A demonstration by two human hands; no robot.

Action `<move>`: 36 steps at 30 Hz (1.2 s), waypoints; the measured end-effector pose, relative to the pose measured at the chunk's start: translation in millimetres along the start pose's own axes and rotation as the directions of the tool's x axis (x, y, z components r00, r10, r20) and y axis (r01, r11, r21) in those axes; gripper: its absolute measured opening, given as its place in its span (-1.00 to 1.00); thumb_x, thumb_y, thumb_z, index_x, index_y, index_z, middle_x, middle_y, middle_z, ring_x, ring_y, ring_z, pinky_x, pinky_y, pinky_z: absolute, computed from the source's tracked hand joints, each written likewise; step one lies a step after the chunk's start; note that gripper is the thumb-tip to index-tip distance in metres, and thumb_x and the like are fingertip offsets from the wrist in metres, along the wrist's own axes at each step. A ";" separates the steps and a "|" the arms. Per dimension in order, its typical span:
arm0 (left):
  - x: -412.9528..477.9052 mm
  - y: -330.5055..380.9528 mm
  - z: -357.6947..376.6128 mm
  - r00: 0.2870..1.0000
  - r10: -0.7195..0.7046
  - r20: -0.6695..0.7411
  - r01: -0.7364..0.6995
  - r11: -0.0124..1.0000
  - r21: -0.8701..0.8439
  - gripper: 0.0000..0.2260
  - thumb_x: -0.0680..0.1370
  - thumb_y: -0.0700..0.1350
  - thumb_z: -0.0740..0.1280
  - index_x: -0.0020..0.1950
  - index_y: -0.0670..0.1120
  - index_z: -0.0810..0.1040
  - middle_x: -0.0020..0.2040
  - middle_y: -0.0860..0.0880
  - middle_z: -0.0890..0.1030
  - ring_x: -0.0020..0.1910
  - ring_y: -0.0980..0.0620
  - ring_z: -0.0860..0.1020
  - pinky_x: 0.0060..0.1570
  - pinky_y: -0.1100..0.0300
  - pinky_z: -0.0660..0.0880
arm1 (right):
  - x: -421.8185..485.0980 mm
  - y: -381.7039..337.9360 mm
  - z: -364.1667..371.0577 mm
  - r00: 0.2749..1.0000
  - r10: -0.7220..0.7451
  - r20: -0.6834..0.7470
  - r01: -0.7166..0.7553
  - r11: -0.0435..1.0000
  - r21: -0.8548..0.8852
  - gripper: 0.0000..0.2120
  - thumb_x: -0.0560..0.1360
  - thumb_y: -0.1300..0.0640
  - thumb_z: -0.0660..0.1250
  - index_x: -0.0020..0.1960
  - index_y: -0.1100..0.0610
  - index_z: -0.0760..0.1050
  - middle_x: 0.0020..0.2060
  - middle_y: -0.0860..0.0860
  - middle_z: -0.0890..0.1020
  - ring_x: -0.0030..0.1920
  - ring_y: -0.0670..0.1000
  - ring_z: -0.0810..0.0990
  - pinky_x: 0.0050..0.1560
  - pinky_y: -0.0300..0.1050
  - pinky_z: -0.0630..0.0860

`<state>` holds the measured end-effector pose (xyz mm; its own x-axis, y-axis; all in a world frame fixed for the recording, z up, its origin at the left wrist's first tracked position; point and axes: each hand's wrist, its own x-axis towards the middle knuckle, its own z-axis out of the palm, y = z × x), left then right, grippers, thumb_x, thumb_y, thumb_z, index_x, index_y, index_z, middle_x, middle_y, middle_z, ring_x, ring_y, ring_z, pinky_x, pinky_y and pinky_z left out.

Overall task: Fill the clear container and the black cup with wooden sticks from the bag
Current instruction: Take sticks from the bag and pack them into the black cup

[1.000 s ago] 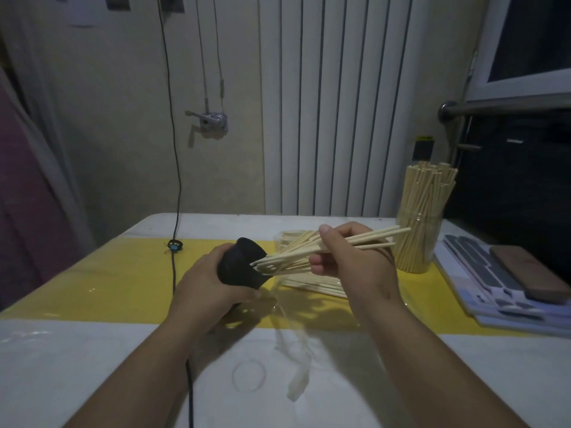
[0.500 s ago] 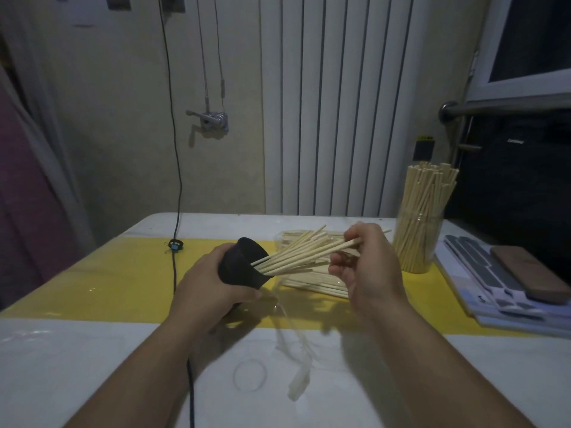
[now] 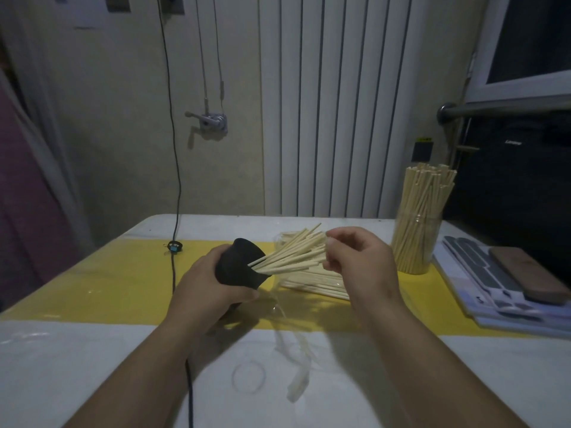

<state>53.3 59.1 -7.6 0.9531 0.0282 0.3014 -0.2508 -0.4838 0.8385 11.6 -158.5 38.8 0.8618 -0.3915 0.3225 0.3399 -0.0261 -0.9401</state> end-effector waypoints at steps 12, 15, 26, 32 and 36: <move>-0.7 1.3 -0.5 1.000 -0.025 -0.008 0.025 0.999 -0.046 -0.41 0.05 0.10 0.56 0.01 0.39 0.46 0.03 0.24 0.60 0.00 0.19 0.55 -0.10 0.11 0.48 | 8.2 2.7 -7.3 0.998 0.047 -0.035 -0.046 0.999 0.022 -0.85 0.55 0.28 0.28 -0.18 0.15 0.55 -0.37 0.01 0.57 -0.37 -0.04 0.51 -0.39 -0.12 0.45; -1.4 1.3 -1.0 0.999 -0.044 -0.027 0.041 0.996 -0.080 -0.42 0.05 0.09 0.56 0.01 0.37 0.47 0.00 0.25 0.61 -0.02 0.20 0.56 -0.13 0.13 0.47 | 10.3 2.2 -12.4 0.999 0.048 -0.023 -0.049 0.998 -0.030 -0.81 0.54 0.30 0.23 -0.20 0.16 0.53 -0.42 0.03 0.56 -0.43 0.00 0.47 -0.45 -0.13 0.39; -2.3 3.1 -2.7 0.999 -0.039 -0.027 0.036 0.995 -0.089 -0.45 0.17 -0.05 0.66 -0.01 0.31 0.48 -0.03 0.22 0.61 -0.06 0.22 0.56 -0.20 0.19 0.43 | 7.9 18.8 -12.3 0.880 0.280 0.384 0.082 0.708 -0.702 -0.80 0.45 0.22 0.24 -0.17 0.10 0.64 -0.21 -0.01 0.73 -0.27 -0.08 0.64 -0.13 -0.08 0.58; -0.7 2.2 -2.3 0.999 -0.037 -0.022 0.035 0.996 -0.082 -0.44 0.18 -0.04 0.66 0.01 0.32 0.47 0.00 0.21 0.61 -0.03 0.17 0.56 -0.18 0.15 0.45 | 7.3 41.4 -10.7 0.725 0.371 0.580 0.339 0.542 -0.769 -0.53 0.59 0.17 0.25 0.50 0.06 0.34 0.38 -0.10 0.39 0.38 -0.07 0.36 0.26 -0.36 0.23; -0.9 0.9 -2.1 0.999 -0.043 -0.023 0.041 0.996 -0.082 -0.40 0.22 -0.08 0.67 0.10 0.28 0.46 0.04 0.20 0.59 0.01 0.13 0.56 -0.13 0.11 0.47 | 20.3 69.4 -20.2 0.831 0.275 0.483 0.396 0.318 -0.862 -0.59 0.60 0.01 0.22 0.45 -0.07 0.35 0.40 -0.02 0.40 0.41 0.10 0.35 0.39 0.00 0.29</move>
<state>51.9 60.4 -6.2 0.9588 0.0691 0.2755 -0.2246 -0.4092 0.8844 45.1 -186.9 -22.0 0.9917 0.1119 0.0632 0.1248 -0.9556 -0.2668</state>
